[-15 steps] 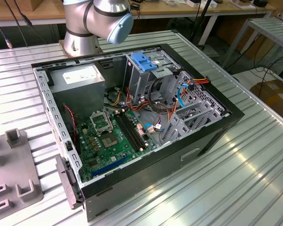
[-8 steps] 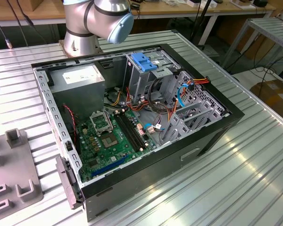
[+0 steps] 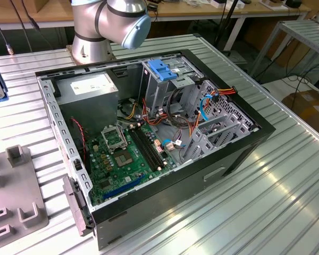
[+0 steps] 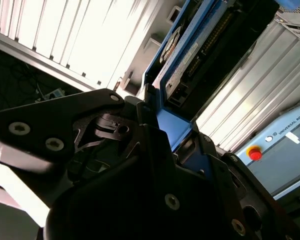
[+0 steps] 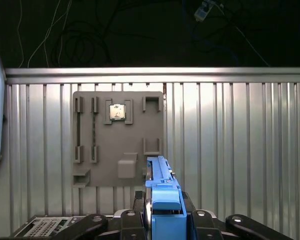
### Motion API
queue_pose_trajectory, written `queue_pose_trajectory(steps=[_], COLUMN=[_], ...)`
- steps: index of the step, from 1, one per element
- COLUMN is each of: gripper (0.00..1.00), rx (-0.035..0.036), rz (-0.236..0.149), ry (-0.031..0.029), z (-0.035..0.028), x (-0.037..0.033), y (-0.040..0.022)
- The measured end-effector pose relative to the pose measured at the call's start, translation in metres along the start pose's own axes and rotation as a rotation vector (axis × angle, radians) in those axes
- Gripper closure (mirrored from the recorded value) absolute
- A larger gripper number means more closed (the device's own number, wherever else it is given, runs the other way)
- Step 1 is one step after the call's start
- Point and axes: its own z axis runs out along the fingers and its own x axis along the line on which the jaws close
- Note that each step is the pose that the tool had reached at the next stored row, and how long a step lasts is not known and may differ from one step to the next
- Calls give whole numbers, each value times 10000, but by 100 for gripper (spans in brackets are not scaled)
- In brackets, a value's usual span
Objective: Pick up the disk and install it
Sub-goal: 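Pick up the disk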
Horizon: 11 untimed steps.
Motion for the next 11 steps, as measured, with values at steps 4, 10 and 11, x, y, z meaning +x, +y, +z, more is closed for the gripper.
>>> queue_pose_trajectory(steps=[4, 10, 11], gripper=[63, 63, 63], rx=[-1, 0, 0], rz=[-1, 0, -1], ry=[1, 0, 0], z=[-28, -45, -45], x=[0, -1, -1], y=[-6, -31, -57])
